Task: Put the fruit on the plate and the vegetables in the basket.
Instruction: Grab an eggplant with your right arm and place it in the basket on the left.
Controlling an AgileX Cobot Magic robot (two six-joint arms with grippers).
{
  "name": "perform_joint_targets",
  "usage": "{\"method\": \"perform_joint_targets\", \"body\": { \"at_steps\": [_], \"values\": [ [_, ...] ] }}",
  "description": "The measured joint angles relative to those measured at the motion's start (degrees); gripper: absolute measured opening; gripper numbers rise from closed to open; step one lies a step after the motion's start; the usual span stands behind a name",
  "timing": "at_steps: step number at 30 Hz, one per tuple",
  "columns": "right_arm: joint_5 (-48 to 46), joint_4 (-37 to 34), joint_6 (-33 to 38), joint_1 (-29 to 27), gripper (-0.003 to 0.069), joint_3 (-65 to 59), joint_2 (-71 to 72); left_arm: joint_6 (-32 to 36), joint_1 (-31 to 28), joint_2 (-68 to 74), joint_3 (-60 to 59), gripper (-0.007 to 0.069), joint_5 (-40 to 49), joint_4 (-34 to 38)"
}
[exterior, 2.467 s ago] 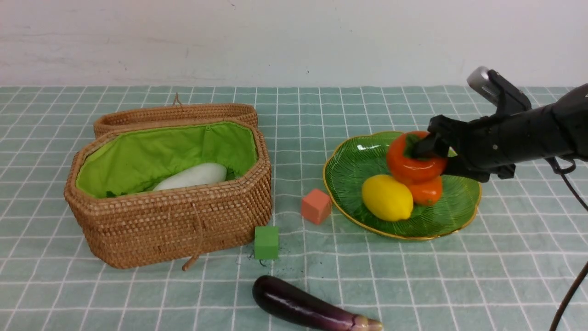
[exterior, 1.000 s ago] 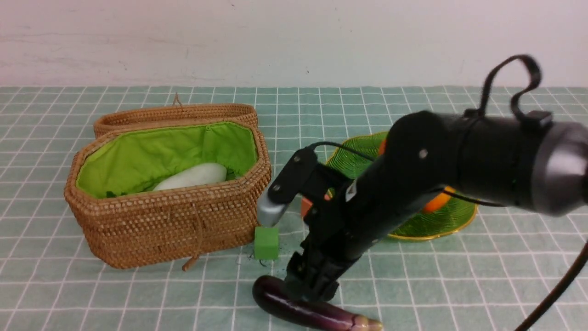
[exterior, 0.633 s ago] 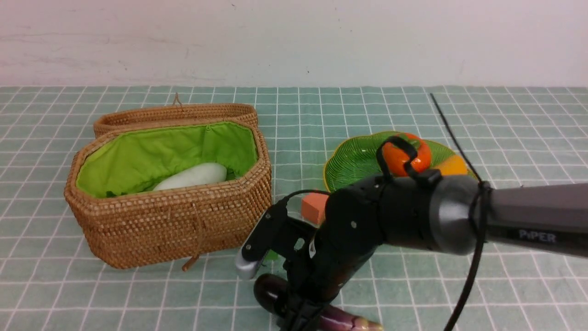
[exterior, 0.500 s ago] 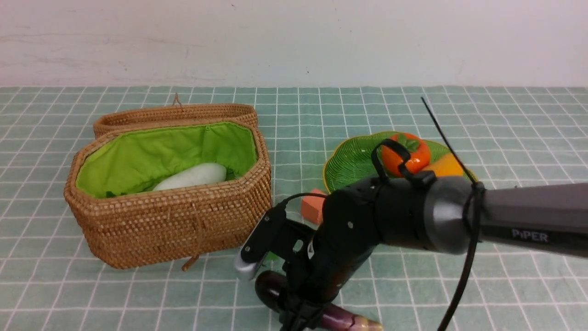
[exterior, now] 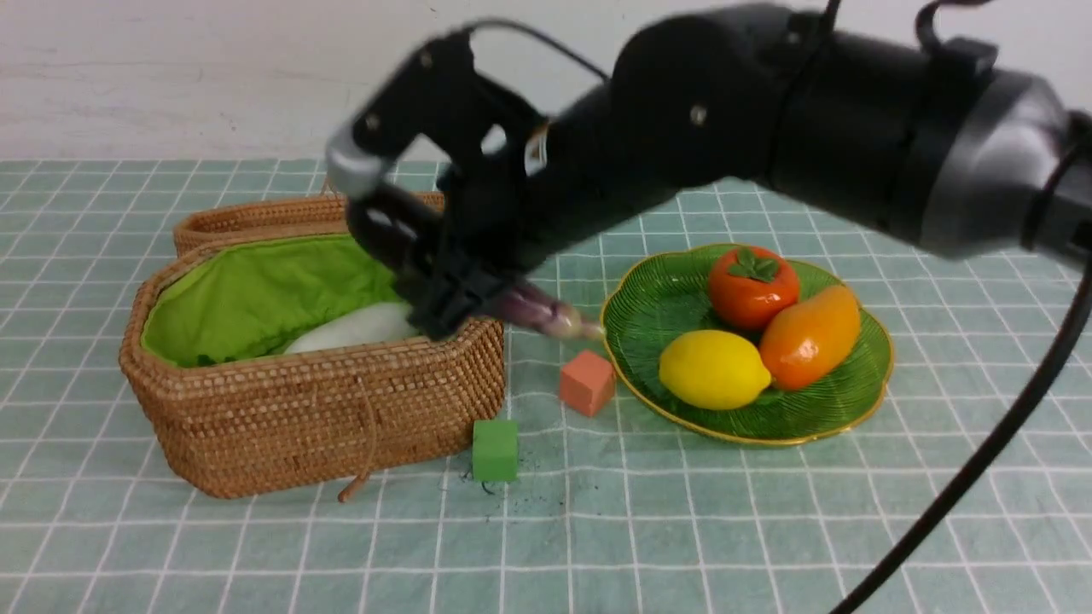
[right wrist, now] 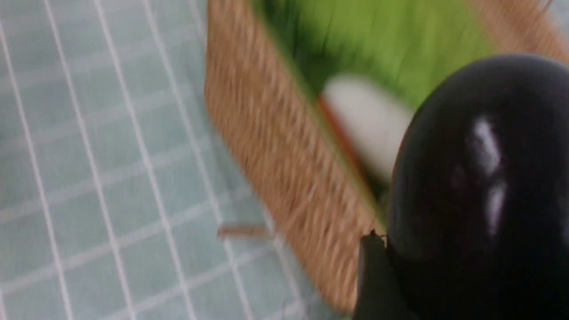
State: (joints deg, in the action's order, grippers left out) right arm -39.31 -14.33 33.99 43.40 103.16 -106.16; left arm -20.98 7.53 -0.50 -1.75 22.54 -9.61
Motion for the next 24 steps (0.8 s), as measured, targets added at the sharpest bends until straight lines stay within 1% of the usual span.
{"method": "perform_joint_targets", "body": {
  "at_steps": [4,8,13,17,19,22,23,24],
  "values": [
    [1.04,-6.1,5.56,0.0,0.0379,13.48,-6.85,0.0,0.0,0.0,0.0,0.0173,0.0,0.0],
    [4.33,-10.57,9.96,0.02,0.0379,20.96,-16.57,0.0,0.0,0.0,0.0,0.0173,0.0,0.0],
    [10.42,-11.67,10.63,0.02,0.0379,22.28,-23.75,0.0,0.0,0.0,0.0,0.0173,0.0,0.0],
    [11.23,-11.89,10.67,0.02,0.0381,22.28,-25.33,0.0,0.0,0.0,0.0,0.0176,0.0,0.0],
    [10.69,-12.04,10.67,0.02,0.0415,22.34,-25.32,0.0,0.0,0.0,0.0,0.0176,0.0,0.0],
    [8.6,-12.04,10.15,0.02,0.053,22.69,-24.97,0.0,0.0,0.0,0.0,0.0177,0.0,0.0],
    [6.62,-11.98,9.25,0.02,0.0613,22.75,-24.55,0.0,0.0,0.0,0.0,0.0178,0.0,0.0],
    [4.29,-11.61,8.41,0.02,0.065,22.75,-23.99,0.0,0.0,0.0,0.0,0.0178,0.0,0.0]
  ]
}}
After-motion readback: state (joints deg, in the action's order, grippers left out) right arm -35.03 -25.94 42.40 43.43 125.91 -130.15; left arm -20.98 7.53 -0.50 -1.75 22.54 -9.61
